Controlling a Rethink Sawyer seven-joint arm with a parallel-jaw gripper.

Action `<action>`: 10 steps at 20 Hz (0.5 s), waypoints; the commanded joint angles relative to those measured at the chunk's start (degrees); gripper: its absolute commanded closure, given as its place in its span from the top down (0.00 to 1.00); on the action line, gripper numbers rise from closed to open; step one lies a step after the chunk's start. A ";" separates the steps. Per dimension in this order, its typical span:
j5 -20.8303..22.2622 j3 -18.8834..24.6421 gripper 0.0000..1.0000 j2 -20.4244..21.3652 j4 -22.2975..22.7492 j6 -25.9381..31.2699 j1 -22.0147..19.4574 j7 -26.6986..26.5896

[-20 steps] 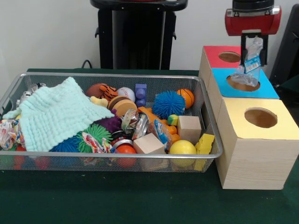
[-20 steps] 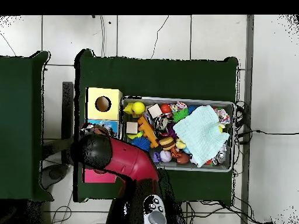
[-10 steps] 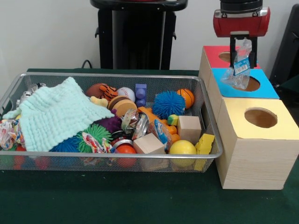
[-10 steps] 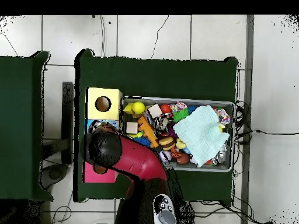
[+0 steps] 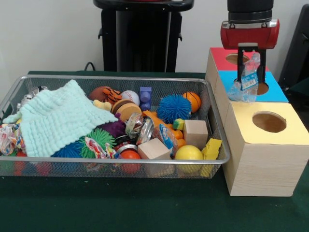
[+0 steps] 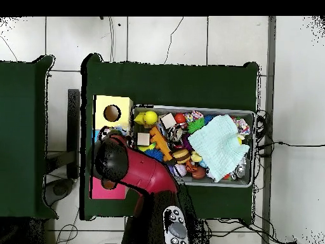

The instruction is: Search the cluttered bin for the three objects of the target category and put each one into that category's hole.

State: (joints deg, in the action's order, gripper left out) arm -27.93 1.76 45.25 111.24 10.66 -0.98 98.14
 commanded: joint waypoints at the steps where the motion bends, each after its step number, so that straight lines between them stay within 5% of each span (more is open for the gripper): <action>1: 2.61 5.95 0.00 -5.38 3.86 -6.82 -0.87 11.56; 10: 3.44 8.83 0.00 -2.83 8.92 -9.32 -3.06 12.39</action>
State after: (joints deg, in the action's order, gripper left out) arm -27.95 4.06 46.01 113.50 6.27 -2.06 98.14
